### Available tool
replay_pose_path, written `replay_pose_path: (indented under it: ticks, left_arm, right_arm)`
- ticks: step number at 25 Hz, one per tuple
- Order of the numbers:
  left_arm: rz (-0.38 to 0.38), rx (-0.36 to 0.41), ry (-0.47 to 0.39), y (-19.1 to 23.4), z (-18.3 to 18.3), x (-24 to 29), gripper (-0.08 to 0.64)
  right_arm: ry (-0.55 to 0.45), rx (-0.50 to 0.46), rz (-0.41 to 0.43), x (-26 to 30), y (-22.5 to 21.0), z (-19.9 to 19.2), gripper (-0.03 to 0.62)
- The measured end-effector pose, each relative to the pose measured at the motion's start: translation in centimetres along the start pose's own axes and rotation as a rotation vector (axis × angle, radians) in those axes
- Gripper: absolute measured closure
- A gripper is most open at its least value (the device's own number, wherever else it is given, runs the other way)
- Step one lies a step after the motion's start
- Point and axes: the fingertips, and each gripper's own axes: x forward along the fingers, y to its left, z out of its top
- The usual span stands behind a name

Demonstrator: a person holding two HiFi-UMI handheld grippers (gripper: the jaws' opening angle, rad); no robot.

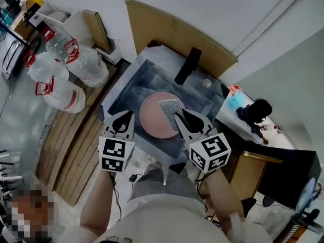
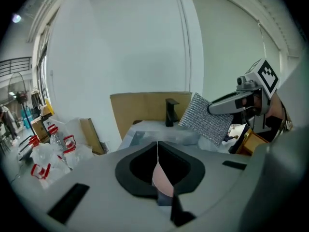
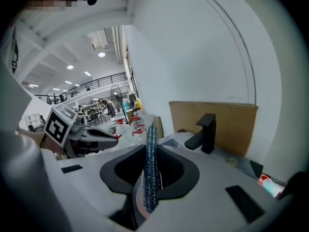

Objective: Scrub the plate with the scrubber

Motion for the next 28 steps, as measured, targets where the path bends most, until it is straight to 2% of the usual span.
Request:
replay_pose_path:
  ticks: [4, 9, 10, 12, 13, 17, 20, 25, 28]
  left_arm:
    - [-0.034, -0.044, 0.08, -0.4, -2.6, 3.8, 0.54]
    - [-0.042, -0.075, 0.143, -0.1, -5.4, 8.0, 0.537]
    - [-0.052, -0.092, 0.141, -0.1, -5.7, 8.8, 0.525]
    - [-0.098, -0.13, 0.141, -0.3, -5.9, 10.5, 0.445]
    - [-0.119, -0.131, 0.155, -0.4, -6.1, 11.4, 0.434]
    - [-0.127, -0.034, 0.272, -0.1, -8.3, 14.2, 0.43]
    - [-0.141, -0.026, 0.337, 0.2, -10.7, 16.0, 0.425]
    - [-0.207, 0.012, 0.41, 1.1, -12.5, 18.5, 0.42]
    - [-0.236, 0.069, 0.467, 1.0, -14.2, 19.9, 0.42]
  right_arm:
    - [0.079, 0.019, 0.023, 2.9, -2.0, -3.2, 0.494]
    - [0.156, 0.047, 0.049, 6.1, -3.4, -6.9, 0.494]
    - [0.172, 0.052, 0.055, 6.8, -3.6, -7.7, 0.494]
    - [0.199, 0.06, 0.067, 8.2, -3.9, -9.1, 0.494]
    - [0.213, 0.062, 0.072, 8.9, -4.1, -9.7, 0.494]
    - [0.267, 0.07, 0.082, 11.5, -4.6, -12.2, 0.494]
    - [0.302, 0.079, 0.082, 13.4, -5.2, -13.7, 0.494]
    - [0.36, 0.062, 0.083, 16.1, -6.0, -16.0, 0.494]
    - [0.391, 0.047, 0.086, 17.6, -6.3, -17.3, 0.494]
